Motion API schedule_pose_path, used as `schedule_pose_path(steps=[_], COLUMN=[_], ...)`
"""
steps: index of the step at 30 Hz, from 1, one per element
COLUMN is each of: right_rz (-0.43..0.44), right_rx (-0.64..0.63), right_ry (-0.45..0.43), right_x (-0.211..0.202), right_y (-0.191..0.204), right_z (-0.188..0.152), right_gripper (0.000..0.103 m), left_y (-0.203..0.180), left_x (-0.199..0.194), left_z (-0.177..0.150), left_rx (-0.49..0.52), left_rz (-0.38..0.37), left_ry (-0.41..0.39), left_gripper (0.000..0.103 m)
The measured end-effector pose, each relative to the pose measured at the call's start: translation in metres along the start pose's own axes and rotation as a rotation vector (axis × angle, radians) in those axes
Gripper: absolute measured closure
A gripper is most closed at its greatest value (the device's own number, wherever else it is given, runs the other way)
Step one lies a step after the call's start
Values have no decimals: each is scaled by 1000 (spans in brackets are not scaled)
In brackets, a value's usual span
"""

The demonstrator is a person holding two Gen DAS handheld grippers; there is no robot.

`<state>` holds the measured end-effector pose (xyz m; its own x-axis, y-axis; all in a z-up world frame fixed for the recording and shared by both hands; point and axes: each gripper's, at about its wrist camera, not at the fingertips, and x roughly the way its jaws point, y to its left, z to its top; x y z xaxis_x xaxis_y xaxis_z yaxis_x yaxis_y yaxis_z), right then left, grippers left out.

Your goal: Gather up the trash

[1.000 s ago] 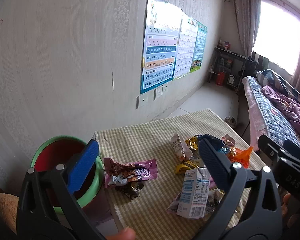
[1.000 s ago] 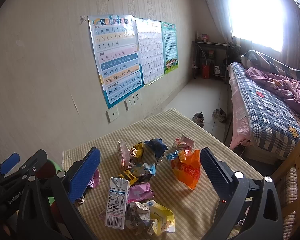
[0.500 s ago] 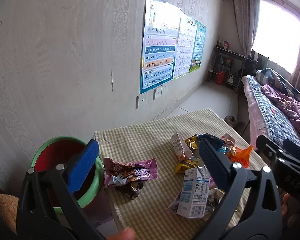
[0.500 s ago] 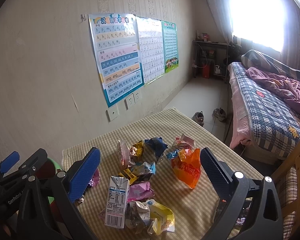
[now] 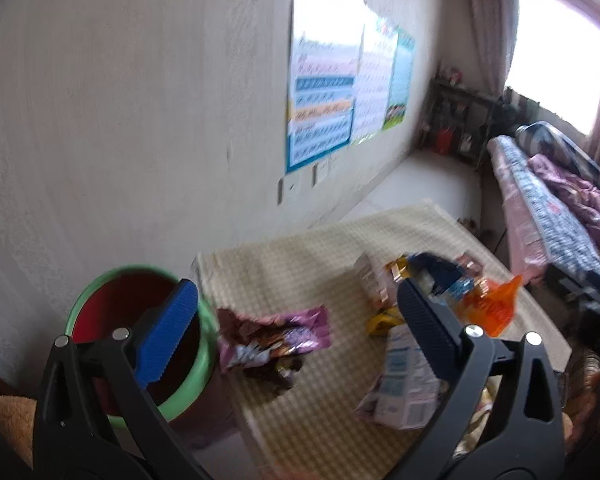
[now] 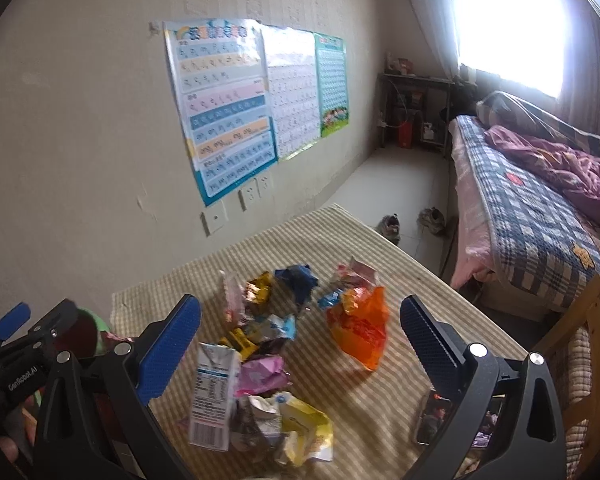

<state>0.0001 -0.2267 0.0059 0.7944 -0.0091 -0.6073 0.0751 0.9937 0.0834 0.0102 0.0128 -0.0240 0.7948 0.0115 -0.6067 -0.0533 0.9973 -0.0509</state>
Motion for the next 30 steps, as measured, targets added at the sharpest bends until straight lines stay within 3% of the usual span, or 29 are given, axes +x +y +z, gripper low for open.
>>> schedule_pose_path(steps=[2, 5, 8, 13, 18, 20, 22, 24, 25, 28, 29, 30], right_rz=[-10, -17, -13, 5, 18, 17, 16, 19, 25, 51, 57, 67], right_rx=[15, 45, 49, 37, 33, 36, 40, 47, 49, 33, 25, 12], right_ry=[14, 46, 56, 102, 128, 133, 139, 154, 159, 180, 187, 196], right_x=[4, 10, 13, 24, 29, 30, 31, 34, 35, 38, 38, 39], right_y=[-7, -18, -23, -18, -17, -18, -19, -19, -19, -13, -11, -6], right_z=[-2, -4, -7, -13, -16, -16, -18, -18, -19, -22, -23, -24], right_gripper=[7, 7, 7, 7, 7, 7, 7, 7, 7, 7, 7, 7], left_y=[2, 0, 6, 3, 3, 5, 3, 3, 4, 12, 13, 15], left_x=[11, 40, 75, 112, 144, 151, 147, 143, 139, 128, 124, 120], left_z=[-9, -23, -32, -45, -51, -53, -55, -55, -52, -47, -46, -45], left_rx=[5, 48, 16, -16, 42, 31, 50, 58, 50, 13, 6, 3], left_rz=[-35, -22, -18, -39, 53, 50, 58, 52, 46, 12, 2, -5], left_ry=[29, 126, 242, 341, 442, 481, 464, 446, 433, 398, 392, 384], left_gripper=[5, 6, 20, 24, 24, 24, 25, 48, 48, 67, 90, 91])
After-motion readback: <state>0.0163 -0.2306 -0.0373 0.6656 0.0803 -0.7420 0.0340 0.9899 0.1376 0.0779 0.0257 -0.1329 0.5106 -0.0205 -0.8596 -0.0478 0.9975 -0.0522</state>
